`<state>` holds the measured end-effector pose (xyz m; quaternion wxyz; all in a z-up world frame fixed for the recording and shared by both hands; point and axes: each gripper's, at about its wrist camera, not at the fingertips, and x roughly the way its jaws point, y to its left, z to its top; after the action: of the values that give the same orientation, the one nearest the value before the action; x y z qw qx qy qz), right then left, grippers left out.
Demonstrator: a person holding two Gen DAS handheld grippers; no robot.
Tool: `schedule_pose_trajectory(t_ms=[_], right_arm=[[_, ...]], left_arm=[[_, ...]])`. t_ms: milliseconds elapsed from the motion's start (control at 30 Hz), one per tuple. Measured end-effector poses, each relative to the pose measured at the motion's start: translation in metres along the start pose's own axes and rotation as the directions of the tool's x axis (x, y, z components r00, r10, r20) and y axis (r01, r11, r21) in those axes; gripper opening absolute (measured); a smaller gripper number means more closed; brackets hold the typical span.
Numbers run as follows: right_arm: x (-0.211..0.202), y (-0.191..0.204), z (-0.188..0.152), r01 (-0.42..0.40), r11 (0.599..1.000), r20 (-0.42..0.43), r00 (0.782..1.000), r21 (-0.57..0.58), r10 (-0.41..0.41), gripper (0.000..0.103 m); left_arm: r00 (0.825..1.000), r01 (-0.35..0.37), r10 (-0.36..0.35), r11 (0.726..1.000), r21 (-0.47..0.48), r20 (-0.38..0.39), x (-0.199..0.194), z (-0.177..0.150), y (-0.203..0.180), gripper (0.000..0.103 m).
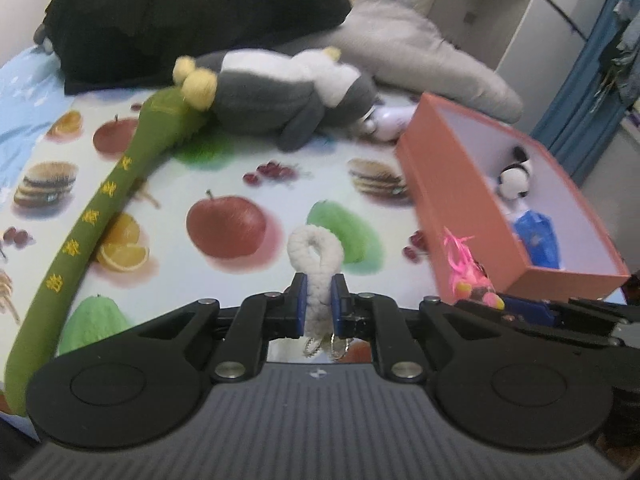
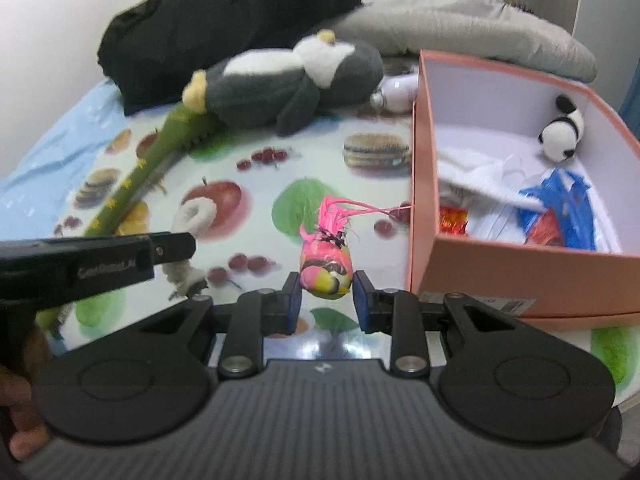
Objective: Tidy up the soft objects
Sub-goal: 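Carry the hair tie and feathered toy over the pink box with both tools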
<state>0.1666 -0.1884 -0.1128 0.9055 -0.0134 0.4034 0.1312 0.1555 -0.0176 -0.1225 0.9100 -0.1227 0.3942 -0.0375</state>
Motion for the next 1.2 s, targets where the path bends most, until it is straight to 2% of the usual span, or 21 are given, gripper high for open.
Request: schedule_pose_trajectory(t_ms=[367, 633, 967, 1200], right_arm=[[-0.069, 0.002, 0.015, 0.021, 0.999, 0.128, 0.991, 0.029, -0.025, 0.031], [-0.111, -0.007, 0.013, 0.054, 0.997, 0.194, 0.979, 0.059, -0.064, 0.031], [-0.148, -0.038, -0.004, 0.145, 0.978, 0.206, 0.963, 0.148, -0.174, 0.031], [-0.152, -0.068, -0.008, 0.176, 0.958, 0.182, 0.959, 0.225, -0.218, 0.031]], left_arm=[[0.989, 0.096, -0.099, 0.995, 0.039, 0.105, -0.069, 0.019, -0.025, 0.015], [0.975, 0.170, -0.180, 0.982, 0.083, 0.132, -0.097, 0.020, -0.056, 0.015], [0.946, 0.291, -0.311, 0.939, 0.185, 0.089, -0.099, 0.011, -0.112, 0.015], [0.939, 0.330, -0.342, 0.918, 0.218, 0.019, -0.080, 0.014, -0.140, 0.015]])
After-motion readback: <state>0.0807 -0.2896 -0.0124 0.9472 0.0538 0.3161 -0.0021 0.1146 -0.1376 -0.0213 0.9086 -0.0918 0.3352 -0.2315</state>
